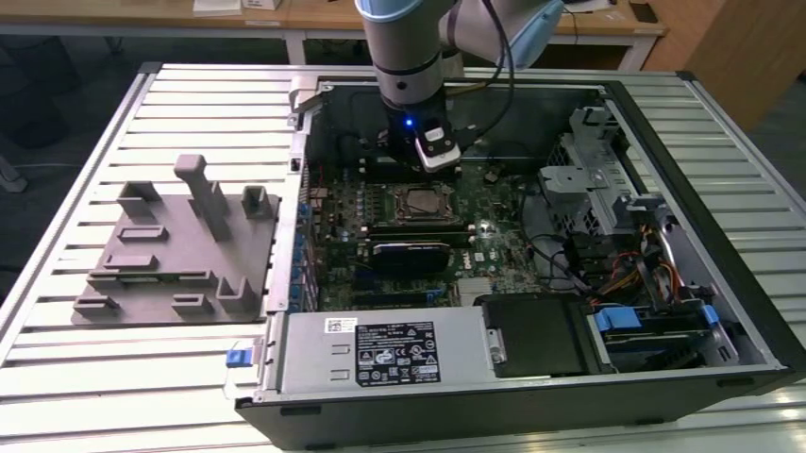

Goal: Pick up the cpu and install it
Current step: 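Install the first cpu locking lever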

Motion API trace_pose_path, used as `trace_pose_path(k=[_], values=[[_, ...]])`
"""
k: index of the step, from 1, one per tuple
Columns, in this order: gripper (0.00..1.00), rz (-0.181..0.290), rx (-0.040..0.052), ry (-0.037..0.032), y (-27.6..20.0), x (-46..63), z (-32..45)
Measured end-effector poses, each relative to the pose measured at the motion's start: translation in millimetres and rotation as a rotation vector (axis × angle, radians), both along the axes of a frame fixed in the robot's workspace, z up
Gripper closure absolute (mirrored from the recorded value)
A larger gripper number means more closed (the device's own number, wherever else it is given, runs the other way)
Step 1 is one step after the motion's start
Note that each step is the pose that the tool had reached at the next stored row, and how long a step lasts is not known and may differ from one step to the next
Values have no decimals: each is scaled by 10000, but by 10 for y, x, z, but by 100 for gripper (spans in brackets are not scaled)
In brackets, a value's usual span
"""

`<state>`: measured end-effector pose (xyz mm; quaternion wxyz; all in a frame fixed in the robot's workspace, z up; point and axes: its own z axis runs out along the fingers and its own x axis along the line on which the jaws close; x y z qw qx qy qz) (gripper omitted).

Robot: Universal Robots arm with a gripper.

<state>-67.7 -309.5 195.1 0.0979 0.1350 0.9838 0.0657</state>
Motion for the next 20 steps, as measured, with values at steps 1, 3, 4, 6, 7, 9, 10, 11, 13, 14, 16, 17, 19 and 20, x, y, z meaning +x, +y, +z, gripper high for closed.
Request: trace_pose_path(k=[1,3,4,6,7,9,10,11,13,14,16,17,19,20], values=[[89,1,-8,0,0,0,-2],[89,1,-28,1,-3,-1,-5],[89,0,-41,1,-5,-1,-6],[89,3,-59,1,-10,0,-9],[89,2,-62,1,-13,0,-12],[89,2,-62,0,-19,0,-23],[89,2,-67,1,-22,0,-25],[89,2,-65,1,-23,1,-28],[89,3,-60,1,-27,3,-30],[89,2,-43,3,-30,4,-30],[89,1,-13,9,-30,6,-30],[89,1,-11,10,-30,6,-25],[89,2,-7,8,-30,7,1],[89,2,-10,8,-30,6,18]])
